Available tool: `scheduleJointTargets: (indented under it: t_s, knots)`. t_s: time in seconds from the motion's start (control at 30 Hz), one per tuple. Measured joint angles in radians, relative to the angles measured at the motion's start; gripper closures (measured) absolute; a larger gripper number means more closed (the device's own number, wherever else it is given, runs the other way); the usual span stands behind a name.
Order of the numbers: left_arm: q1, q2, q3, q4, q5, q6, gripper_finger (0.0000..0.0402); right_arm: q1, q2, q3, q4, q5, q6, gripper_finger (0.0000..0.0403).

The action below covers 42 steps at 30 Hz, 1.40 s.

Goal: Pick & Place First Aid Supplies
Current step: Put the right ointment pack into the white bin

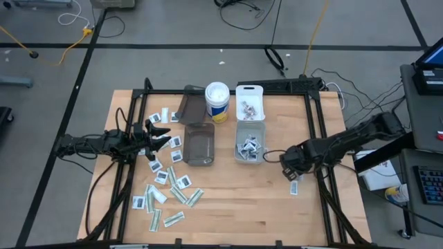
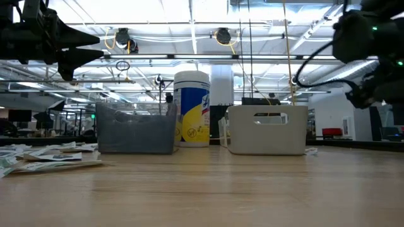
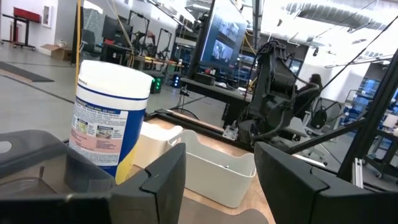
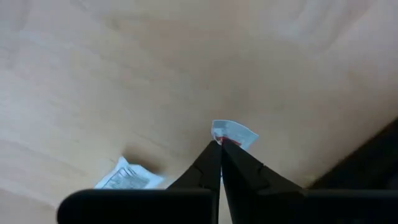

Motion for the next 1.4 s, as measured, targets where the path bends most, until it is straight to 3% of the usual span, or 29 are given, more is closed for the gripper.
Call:
scheduleJointTargets:
  t_s: [0.5,0.83,1.17,1.4]
  knots:
    - [0.0,0.0,0.0,0.0,0.0,0.0,0.0206,-0.19,0.0,0.351,-0.387,-0.022,-0.345,0.0402]
    - [0.0,0.0,0.0,0.0,0.0,0.0,0.0206,-0.261,0.01,0.478,-0.55,-0.023,-0.44,0.0402]
    - [0.0,0.0,0.0,0.0,0.0,0.0,0.0206,-0.5,0.232,0.604,-0.469,0.019,-0.736,0.0403]
    - [0.0,0.0,0.0,0.0,0.0,0.0,0.0206,-0.667,0.437,0.814,-0.441,0.035,-0.914,0.0403]
